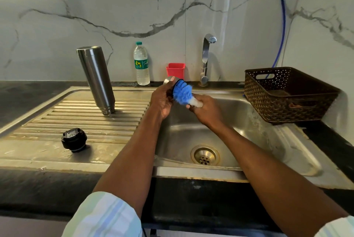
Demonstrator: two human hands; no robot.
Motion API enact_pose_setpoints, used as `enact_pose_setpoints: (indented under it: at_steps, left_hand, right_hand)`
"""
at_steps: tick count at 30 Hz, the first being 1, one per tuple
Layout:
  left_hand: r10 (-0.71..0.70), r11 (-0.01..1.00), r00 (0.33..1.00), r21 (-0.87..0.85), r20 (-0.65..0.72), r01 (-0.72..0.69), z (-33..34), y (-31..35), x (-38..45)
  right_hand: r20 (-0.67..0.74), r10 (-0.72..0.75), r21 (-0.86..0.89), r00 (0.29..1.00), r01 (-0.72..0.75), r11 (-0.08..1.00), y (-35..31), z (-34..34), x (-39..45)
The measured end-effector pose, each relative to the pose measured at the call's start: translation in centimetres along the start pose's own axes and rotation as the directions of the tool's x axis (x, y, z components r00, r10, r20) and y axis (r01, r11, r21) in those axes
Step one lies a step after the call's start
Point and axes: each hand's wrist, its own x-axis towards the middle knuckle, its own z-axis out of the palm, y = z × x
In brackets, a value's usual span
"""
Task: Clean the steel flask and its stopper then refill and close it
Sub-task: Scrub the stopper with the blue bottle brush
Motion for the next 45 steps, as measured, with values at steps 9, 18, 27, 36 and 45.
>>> enact_pose_setpoints:
  at_steps: [9,18,27,36,45]
  left_hand:
    - [-0.054,0.994,0.996,0.096,-0.07,0.06,0.0,0.2,-0.5]
    - [-0.062,0.994,0.998,-0.086,0.014,0.063,-0.7,0.1,0.0]
    - [-0.063,0.993,0.998,-0.097,-0.004,0.063,-0.8,0.2,0.0]
    - [-0.069,0.985,0.988,0.146,-0.139,0.09,-0.3,-0.4,-0.1]
    - [-0.061,0.996,0.998,0.064,-0.022,0.063,-0.1,-0.6,0.3]
  right_hand:
    - [-0.021,-0.15,-0.437,0.988,0.126,0.891,0.5,0.1,0.1]
    - [0.065,0.131,0.2,0.989,-0.142,0.969,0.4,-0.3,-0.1]
    - [0.274,0.287,0.519,0.918,-0.392,0.759,-1.0,-0.3,-0.4]
    - [-0.064,-0.183,-0.599,0.981,0.109,0.793,-0.5,0.1,-0.5]
    - [-0.076,0.057,-0.174,0.995,-0.069,0.982,0.2,0.0,-0.2]
